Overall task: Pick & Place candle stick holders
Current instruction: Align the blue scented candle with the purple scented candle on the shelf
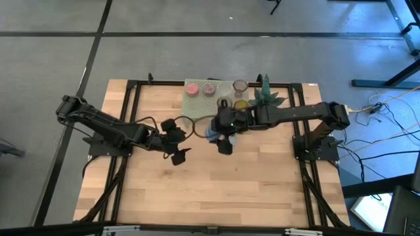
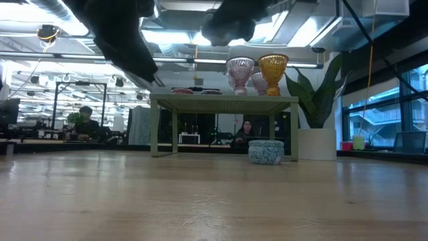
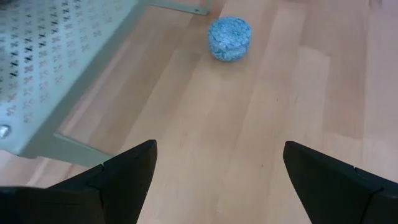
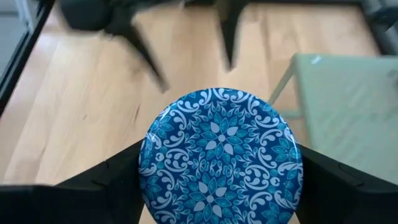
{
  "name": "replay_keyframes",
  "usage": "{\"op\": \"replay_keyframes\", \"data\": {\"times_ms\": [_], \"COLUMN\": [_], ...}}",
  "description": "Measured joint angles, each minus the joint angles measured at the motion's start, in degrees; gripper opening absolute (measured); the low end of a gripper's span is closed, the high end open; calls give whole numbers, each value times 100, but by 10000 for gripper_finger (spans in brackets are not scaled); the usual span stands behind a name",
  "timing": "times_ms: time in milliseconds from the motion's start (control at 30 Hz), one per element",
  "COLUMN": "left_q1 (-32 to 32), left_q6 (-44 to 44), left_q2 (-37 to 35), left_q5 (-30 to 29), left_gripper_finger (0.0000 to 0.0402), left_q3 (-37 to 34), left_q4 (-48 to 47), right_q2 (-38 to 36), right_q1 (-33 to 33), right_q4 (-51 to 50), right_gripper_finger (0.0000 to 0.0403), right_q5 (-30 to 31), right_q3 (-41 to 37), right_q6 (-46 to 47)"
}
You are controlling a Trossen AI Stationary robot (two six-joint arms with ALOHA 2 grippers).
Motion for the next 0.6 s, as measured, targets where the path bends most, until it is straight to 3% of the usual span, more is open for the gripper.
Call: {"op": "replay_keyframes", "data": {"times_ms": [100,267,433,600], "left_q1": [118,357,405,403], "left_q6": [-252,-1129,-1585,-2140], "left_q2": [0,0,0,0], "left_q5": [42,613,1110,1660], "left_gripper_finger": [347,344,320,287], "left_q3": [0,0,0,0], "left_q4": [38,349,1529,2390], "right_q2": [0,0,0,0], "right_q1": [226,535,770,955], "right_q4": [-281,-557,-711,-1022], "right_gripper_finger": [311,311,311,311], "right_q5": [2,149,207,897], "right_q3": [-1,-1,-83,-154], "right_q6": [41,581,599,567]}}
